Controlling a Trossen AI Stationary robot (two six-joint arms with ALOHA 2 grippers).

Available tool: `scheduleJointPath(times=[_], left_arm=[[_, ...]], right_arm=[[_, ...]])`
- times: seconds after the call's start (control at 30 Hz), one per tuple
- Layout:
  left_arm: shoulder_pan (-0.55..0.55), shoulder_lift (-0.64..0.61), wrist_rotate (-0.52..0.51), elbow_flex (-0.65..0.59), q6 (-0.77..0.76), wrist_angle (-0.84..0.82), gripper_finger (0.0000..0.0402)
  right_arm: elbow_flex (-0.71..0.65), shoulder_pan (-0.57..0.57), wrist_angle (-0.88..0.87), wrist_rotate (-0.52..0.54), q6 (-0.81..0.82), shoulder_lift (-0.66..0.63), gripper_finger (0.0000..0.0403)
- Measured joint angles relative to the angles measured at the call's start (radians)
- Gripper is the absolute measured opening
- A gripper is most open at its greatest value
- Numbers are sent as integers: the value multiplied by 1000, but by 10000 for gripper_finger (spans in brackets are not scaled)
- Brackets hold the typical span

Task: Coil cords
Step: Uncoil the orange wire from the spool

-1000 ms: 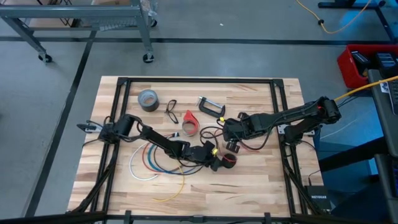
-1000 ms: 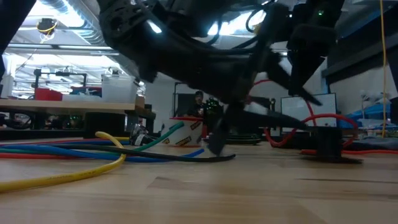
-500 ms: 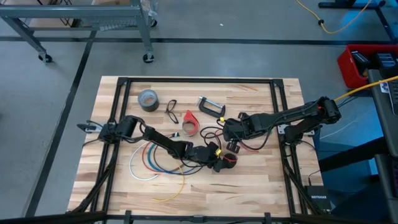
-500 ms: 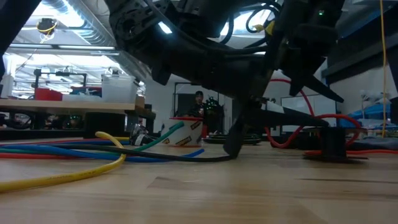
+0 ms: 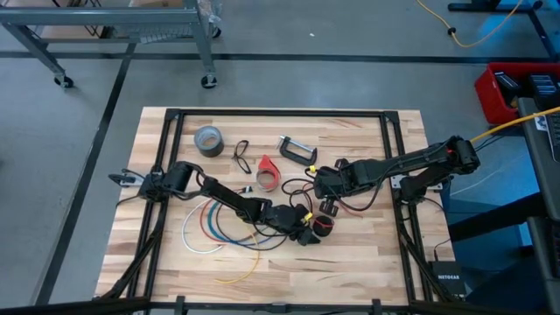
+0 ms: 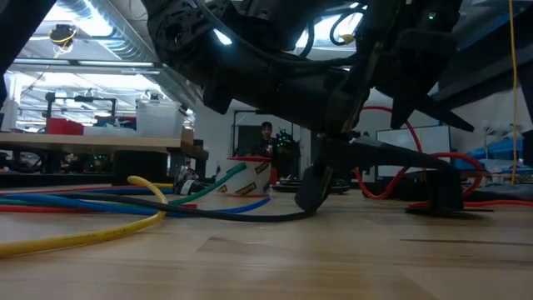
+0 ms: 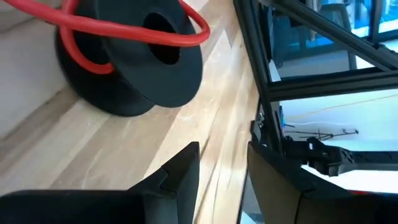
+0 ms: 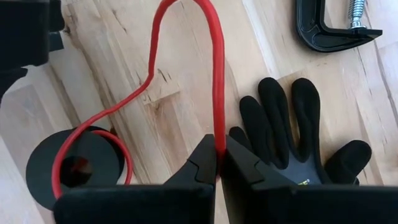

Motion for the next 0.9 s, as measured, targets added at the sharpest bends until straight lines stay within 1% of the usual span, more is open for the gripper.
scheduleJointPath(times=[0.2, 0.37, 0.47, 0.63, 0.9], left_arm=[[22, -3, -32, 0, 4, -98, 127], [27, -2, -106, -2, 25, -76, 127], [42, -2, -134, -2, 28, -75, 127], [64, -3, -136, -1, 2, -123, 127], [77, -4, -136, -1, 1, -120, 127]], right_arm=[[0, 0, 0, 0, 0, 0, 10], [0, 0, 8, 0, 0, 0, 10], [0, 0, 10, 0, 0, 0, 10], [0, 0, 10, -1, 0, 0, 10], [0, 0, 38, -1, 0, 0, 10]])
